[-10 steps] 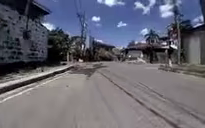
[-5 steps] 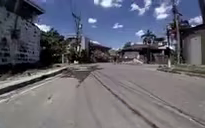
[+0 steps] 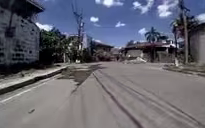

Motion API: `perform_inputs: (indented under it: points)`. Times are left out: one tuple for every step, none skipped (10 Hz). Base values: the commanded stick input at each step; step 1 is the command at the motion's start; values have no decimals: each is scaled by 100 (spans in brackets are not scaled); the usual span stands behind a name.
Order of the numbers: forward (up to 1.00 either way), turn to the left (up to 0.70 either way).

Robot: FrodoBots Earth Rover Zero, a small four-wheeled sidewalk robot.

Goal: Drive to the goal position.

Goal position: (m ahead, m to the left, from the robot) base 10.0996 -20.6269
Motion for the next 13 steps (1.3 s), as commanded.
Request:
perform_inputs:
  points:
    - [100,0]
    - [100,0]
    - [100,0]
    - [100,0]
    - [100,0]
    - [100,0]
    - [100,0]
    - [100,0]
    - [100,0]
    - [100,0]
    - [100,0]
    - [100,0]
    - [100,0]
